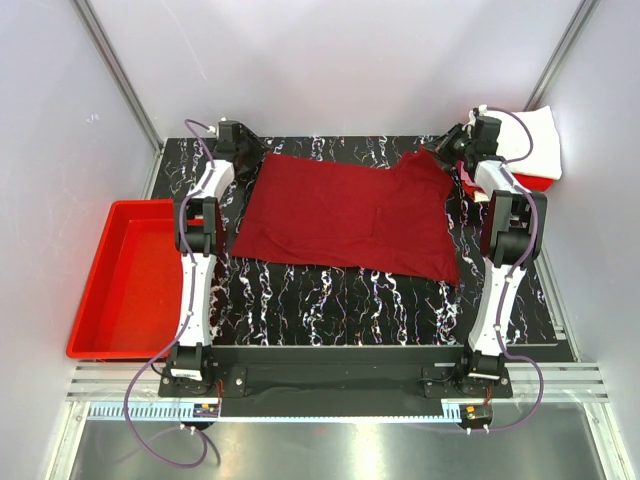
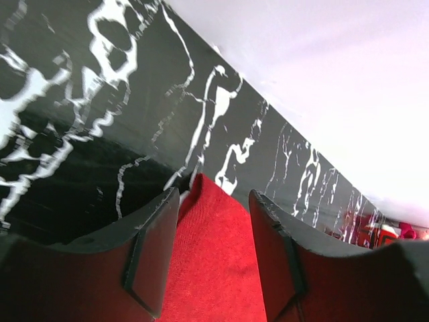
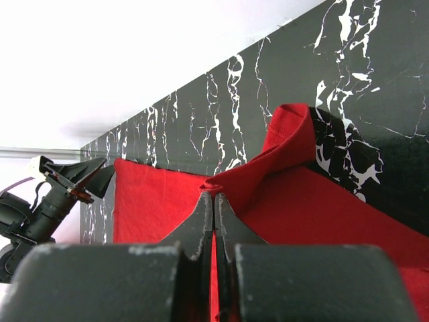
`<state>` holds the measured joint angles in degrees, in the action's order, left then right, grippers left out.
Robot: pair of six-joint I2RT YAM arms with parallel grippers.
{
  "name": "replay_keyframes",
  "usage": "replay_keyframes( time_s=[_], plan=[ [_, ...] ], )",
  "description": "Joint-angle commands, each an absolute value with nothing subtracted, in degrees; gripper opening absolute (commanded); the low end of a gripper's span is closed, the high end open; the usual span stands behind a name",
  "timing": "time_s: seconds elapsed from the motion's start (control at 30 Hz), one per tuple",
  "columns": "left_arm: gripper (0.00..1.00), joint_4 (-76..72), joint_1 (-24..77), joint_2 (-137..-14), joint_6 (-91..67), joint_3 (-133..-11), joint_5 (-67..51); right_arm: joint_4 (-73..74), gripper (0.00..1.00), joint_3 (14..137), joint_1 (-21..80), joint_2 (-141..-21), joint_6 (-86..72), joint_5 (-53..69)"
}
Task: Fold and stack the t-shirts
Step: Fold the tshirt
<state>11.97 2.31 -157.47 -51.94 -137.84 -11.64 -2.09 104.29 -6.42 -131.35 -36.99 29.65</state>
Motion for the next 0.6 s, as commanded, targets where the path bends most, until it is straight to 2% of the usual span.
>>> replay_keyframes(
  time_s=[0.0,0.3,0.43,0.47,0.57],
  plan=[
    [0.52,13.9,3.7,-158.7,-51.6,-138.2,-12.0,-5.4,0.0,104.2,-6.1,-130.0,-37.5,31.0],
    [0.42,13.8,3.9,-158.3,-50.8,-137.6,-11.7,-5.5,0.0,104.2,-6.1,-130.6,-37.4,31.0],
    [0.28,12.7,3.9,-157.9,-50.6,-136.7,-11.4,-4.7,0.0,105.6,-6.1,-131.7,-36.8,31.4],
    [0.18,12.5,3.9,-157.8,-50.7,-136.7,-11.2,-4.4,0.0,106.0,-6.1,-132.6,-36.7,31.6],
    [0.0,11.9,3.9,-157.8,-50.5,-136.8,-11.0,-3.6,0.0,108.3,-6.1,-134.0,-36.1,32.3]
  ],
)
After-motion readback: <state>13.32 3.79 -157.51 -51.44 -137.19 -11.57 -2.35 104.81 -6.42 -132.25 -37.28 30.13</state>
